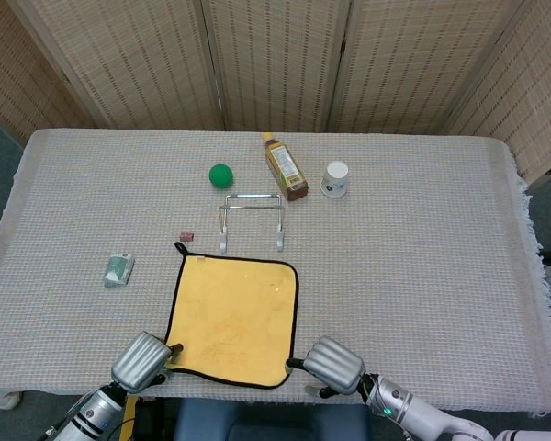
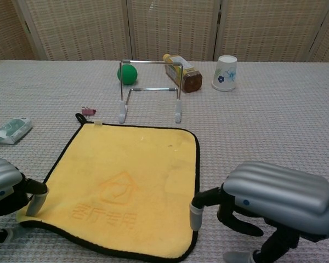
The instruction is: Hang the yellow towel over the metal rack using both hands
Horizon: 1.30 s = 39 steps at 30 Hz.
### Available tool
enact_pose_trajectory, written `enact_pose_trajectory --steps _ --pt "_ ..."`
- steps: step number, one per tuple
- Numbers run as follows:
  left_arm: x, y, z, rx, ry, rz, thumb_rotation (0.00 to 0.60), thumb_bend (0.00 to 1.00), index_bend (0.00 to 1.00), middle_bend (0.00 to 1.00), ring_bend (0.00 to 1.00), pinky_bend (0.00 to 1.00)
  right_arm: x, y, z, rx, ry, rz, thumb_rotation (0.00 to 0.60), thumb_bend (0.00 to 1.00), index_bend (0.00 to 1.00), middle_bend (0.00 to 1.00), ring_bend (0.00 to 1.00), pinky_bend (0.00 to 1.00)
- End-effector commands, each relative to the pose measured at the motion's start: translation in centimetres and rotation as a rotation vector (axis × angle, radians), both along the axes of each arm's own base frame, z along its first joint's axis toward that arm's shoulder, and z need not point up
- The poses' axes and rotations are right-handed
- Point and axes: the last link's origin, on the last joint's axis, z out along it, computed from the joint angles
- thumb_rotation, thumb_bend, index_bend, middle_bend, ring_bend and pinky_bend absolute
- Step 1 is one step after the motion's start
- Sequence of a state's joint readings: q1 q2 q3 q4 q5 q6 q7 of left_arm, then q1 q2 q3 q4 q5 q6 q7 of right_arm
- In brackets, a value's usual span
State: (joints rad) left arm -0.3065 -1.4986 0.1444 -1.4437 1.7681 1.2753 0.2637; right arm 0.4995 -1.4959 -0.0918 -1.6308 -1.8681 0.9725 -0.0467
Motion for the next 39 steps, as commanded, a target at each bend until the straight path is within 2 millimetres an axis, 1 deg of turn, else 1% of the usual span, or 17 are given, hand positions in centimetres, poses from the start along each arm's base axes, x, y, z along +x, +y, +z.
enact_pose_trajectory --steps 1,12,22,28,33,39 --pt "0.0 0.0 0.0 0.0 -0.002 -0.001 0.6 0.38 0.65 1.0 0.84 0.89 0.6 -0.3 -0.8 0.011 0.013 0.014 0.6 0.26 0.38 0.87 0.97 1.0" --pt "-0.1 -0.1 0.0 0.007 -0.017 0.006 0.6 0.38 0.65 1.0 0.84 0.89 1.8 -1.0 -2.9 0.027 0.045 0.022 0.6 0.3 0.39 0.87 0.97 1.0" --pt "-0.2 -0.2 0.0 0.012 -0.023 0.003 0.6 0.38 0.65 1.0 0.84 0.89 2.6 -1.1 -4.1 0.044 0.066 0.039 0.6 0.31 0.39 0.87 0.97 1.0" --pt "-0.3 -0.3 0.1 0.013 -0.025 0.006 0.6 0.38 0.65 1.0 0.84 0.89 2.7 -1.4 -4.8 0.046 0.068 0.031 0.6 0.36 0.42 0.87 0.97 1.0" --pt "-0.3 -0.4 0.2 0.015 -0.025 0.004 0.6 0.38 0.65 1.0 0.84 0.89 3.0 -1.6 -5.2 0.034 0.052 0.031 0.6 0.43 0.47 0.87 0.97 1.0" --pt "-0.4 -0.4 0.5 0.024 -0.028 0.003 0.6 0.38 0.65 1.0 0.84 0.89 3.3 -1.8 -5.5 0.024 0.027 0.026 0.6 0.49 0.5 0.88 0.97 1.0"
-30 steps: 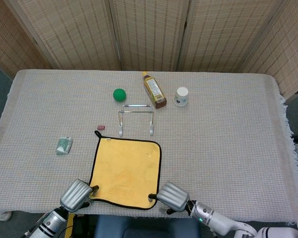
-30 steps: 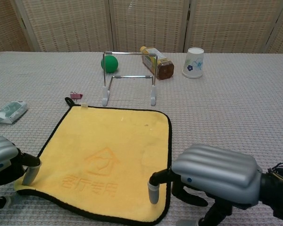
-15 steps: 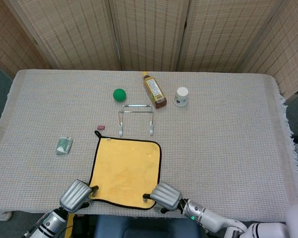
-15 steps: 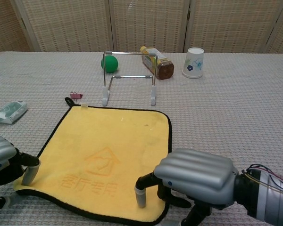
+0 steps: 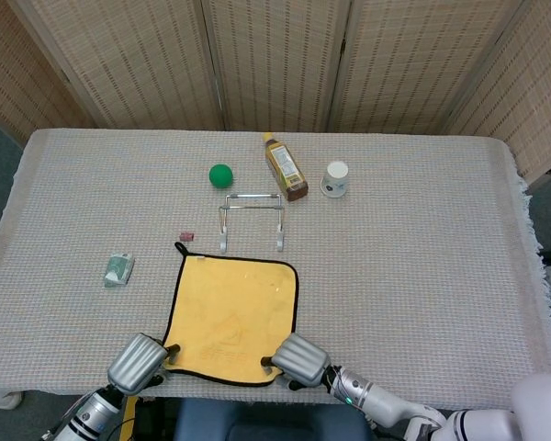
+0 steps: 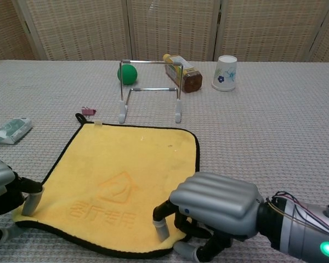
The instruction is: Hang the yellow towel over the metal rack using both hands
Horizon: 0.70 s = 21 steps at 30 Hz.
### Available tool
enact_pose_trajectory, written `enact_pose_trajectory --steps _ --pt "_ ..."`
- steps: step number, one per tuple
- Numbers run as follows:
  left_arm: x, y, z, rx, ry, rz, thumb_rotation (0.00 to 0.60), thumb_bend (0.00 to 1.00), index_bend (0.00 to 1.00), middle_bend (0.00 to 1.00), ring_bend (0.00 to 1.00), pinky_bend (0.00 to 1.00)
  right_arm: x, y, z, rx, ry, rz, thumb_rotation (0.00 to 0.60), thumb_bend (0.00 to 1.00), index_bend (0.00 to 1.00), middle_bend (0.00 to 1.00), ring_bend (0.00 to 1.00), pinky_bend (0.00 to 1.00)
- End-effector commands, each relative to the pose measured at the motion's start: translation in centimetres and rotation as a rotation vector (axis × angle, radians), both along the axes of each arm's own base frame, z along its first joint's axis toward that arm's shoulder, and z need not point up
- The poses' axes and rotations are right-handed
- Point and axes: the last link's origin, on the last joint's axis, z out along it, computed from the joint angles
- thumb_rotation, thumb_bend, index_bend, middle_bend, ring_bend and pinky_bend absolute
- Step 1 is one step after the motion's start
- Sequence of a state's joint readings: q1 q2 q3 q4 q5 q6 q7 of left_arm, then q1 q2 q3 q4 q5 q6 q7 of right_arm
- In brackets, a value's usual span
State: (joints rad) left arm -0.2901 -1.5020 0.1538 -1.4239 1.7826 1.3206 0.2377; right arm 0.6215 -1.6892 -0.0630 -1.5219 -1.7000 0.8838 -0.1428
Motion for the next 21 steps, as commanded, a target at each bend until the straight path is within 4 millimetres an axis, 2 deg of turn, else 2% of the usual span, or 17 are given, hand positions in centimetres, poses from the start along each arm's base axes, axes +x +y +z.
enact_pose_trajectory --steps 1,5,12,18,21 --pt "0.0 0.0 0.2 0.005 -0.003 -0.003 0.6 0.38 0.65 1.0 0.84 0.89 0.2 -0.1 0.0 -0.007 -0.019 -0.005 0.6 0.5 0.51 0.88 0.97 1.0" --pt "0.1 0.3 0.6 0.013 -0.01 -0.016 0.6 0.38 0.66 1.0 0.84 0.89 0.5 -0.4 0.2 -0.023 -0.052 -0.014 0.6 0.54 0.57 0.89 0.98 1.0" --pt "1.2 1.6 2.0 0.036 -0.085 -0.06 0.6 0.38 0.66 1.0 0.84 0.9 1.2 -1.4 1.7 -0.057 -0.13 -0.044 0.6 0.55 0.71 0.9 0.99 1.0" --pt "3.4 4.1 4.3 0.056 -0.162 -0.114 0.6 0.38 0.66 1.0 0.84 0.9 2.4 -3.3 4.8 -0.148 -0.204 -0.027 0.6 0.55 0.76 0.91 1.0 1.0" --pt "5.3 6.1 5.9 0.083 -0.209 -0.147 0.6 0.38 0.66 1.0 0.84 0.9 3.1 -4.5 6.9 -0.208 -0.252 -0.028 0.6 0.55 0.77 0.92 1.0 1.0"
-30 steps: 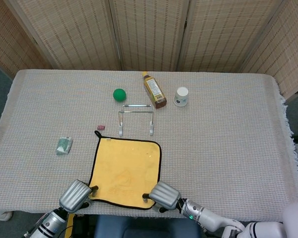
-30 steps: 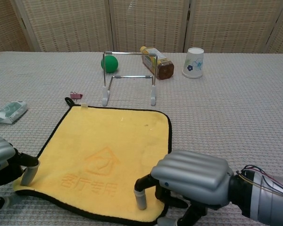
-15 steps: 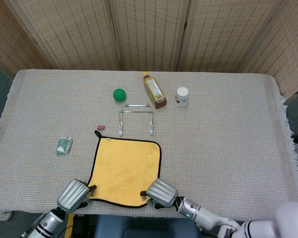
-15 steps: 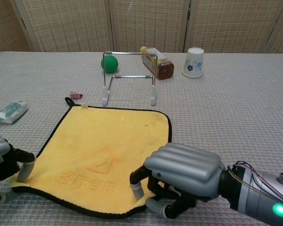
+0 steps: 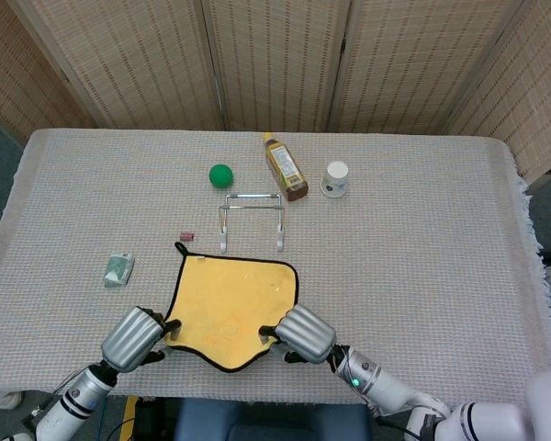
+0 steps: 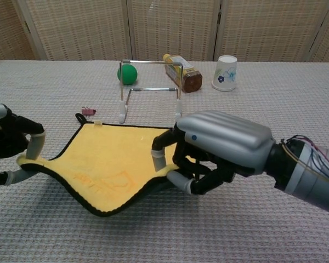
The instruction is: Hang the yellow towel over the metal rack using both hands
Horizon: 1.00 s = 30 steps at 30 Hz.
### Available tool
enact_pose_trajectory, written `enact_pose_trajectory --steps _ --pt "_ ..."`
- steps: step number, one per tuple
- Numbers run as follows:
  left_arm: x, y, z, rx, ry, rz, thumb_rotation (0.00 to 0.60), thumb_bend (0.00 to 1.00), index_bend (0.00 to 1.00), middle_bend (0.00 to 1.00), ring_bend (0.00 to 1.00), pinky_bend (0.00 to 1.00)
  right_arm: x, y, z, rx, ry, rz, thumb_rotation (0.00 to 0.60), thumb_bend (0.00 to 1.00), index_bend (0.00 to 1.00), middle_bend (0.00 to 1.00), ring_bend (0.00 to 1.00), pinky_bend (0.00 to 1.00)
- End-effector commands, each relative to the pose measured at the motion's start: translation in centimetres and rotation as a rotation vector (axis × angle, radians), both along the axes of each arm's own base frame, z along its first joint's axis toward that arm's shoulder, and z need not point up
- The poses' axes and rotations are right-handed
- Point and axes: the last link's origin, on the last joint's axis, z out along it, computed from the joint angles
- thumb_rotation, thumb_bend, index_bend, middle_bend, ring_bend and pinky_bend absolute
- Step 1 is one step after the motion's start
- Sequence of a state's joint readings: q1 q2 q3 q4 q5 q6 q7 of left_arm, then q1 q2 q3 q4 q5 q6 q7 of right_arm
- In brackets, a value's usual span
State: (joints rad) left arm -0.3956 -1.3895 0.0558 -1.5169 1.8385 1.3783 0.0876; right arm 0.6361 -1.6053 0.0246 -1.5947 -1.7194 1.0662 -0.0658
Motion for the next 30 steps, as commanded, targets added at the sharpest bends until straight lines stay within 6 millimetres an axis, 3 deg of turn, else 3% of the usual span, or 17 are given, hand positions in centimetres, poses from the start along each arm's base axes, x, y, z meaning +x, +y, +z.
enact_pose_trajectory --steps 1,10,16,24,30 --pt "2.1 2.2 1.8 0.028 -0.057 -0.038 0.6 0.38 0.66 1.0 0.84 0.9 0.7 -1.3 2.3 -0.063 -0.046 -0.002 0.6 0.55 0.77 0.92 1.0 1.0" --pt "6.7 7.7 5.4 0.108 -0.143 -0.074 0.6 0.38 0.67 1.0 0.84 0.9 1.6 -4.8 7.6 -0.24 -0.083 -0.02 0.6 0.55 0.77 0.92 1.0 1.0" --pt "9.3 11.0 6.3 0.119 -0.186 -0.031 0.6 0.38 0.67 1.0 0.84 0.9 2.3 -7.1 10.2 -0.347 -0.092 -0.043 0.6 0.55 0.77 0.92 1.0 1.0" --pt "12.8 14.8 6.5 0.119 -0.209 -0.008 0.6 0.38 0.66 1.0 0.84 0.9 2.1 -10.4 12.3 -0.469 -0.055 -0.098 0.6 0.55 0.77 0.92 1.0 1.0" --pt "13.9 18.0 6.0 0.126 -0.145 0.045 0.6 0.38 0.66 1.0 0.84 0.9 1.7 -12.7 12.6 -0.523 -0.02 -0.128 0.6 0.55 0.77 0.92 1.0 1.0"
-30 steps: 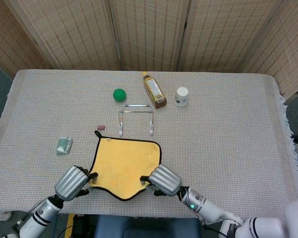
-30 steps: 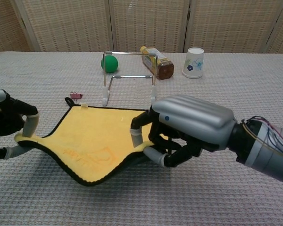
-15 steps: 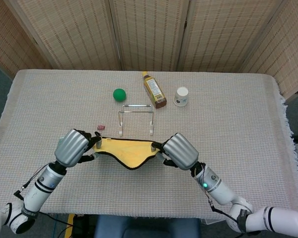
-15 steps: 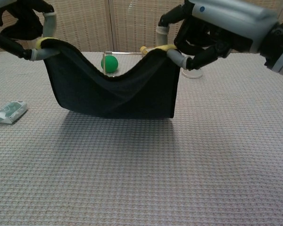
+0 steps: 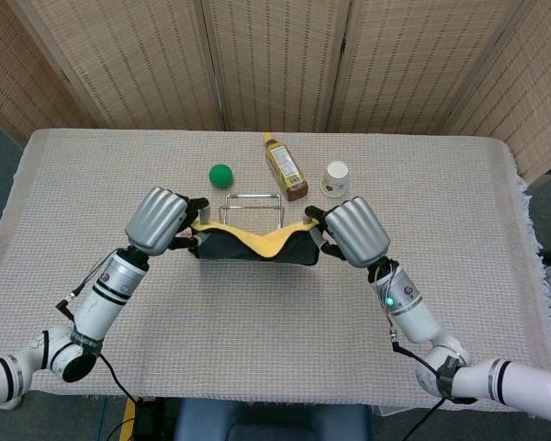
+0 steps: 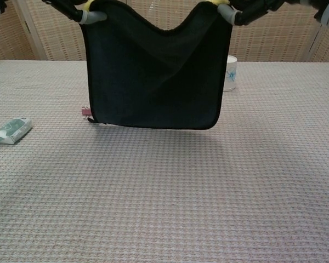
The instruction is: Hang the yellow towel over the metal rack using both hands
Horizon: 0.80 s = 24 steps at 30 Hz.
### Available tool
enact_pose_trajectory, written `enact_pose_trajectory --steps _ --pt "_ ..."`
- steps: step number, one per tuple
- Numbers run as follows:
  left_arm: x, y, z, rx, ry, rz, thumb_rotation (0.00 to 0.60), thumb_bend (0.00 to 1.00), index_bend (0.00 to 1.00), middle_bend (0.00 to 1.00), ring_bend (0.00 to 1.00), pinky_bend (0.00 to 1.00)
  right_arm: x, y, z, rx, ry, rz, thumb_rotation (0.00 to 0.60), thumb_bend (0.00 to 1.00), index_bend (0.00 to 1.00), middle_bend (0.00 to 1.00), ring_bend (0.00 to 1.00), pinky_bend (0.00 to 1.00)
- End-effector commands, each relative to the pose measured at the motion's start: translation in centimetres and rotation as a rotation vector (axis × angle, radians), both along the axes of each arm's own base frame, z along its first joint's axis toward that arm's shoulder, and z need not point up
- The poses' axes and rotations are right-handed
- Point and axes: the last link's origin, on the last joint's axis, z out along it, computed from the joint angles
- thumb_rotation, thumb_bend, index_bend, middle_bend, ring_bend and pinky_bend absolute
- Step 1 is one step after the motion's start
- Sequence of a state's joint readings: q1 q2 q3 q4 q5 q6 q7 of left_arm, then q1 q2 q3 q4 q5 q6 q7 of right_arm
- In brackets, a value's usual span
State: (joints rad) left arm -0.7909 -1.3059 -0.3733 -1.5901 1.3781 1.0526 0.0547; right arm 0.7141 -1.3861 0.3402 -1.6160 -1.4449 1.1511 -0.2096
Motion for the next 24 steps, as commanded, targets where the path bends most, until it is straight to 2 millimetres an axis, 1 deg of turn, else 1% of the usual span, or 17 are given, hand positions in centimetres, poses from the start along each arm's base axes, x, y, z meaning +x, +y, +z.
enact_pose_trajectory --steps 1,6,12,17,24 --pt "0.8 2.2 -0.3 0.008 0.037 0.033 0.6 0.38 0.66 1.0 0.84 0.9 0.1 -1.4 0.1 -0.036 0.025 -0.012 0.6 0.55 0.77 0.92 1.0 1.0" --pt "1.1 4.4 -0.6 0.022 0.076 0.082 0.6 0.38 0.66 1.0 0.84 0.9 0.2 -3.3 -0.7 -0.069 0.086 -0.007 0.6 0.56 0.77 0.92 1.0 1.0" --pt "1.0 6.3 -0.7 0.03 0.079 0.136 0.6 0.38 0.66 1.0 0.84 0.9 0.6 -5.5 -1.2 -0.089 0.101 -0.029 0.6 0.55 0.77 0.92 1.0 1.0" --pt "0.7 7.9 -0.7 0.037 0.071 0.181 0.6 0.38 0.66 1.0 0.84 0.9 1.0 -6.8 -1.7 -0.107 0.115 -0.035 0.6 0.55 0.77 0.92 1.0 1.0" --pt "1.0 9.5 -0.2 0.027 0.022 0.236 0.6 0.38 0.66 1.0 0.84 0.9 0.7 -8.4 -1.8 -0.127 0.127 -0.064 0.6 0.56 0.77 0.92 1.0 1.0"
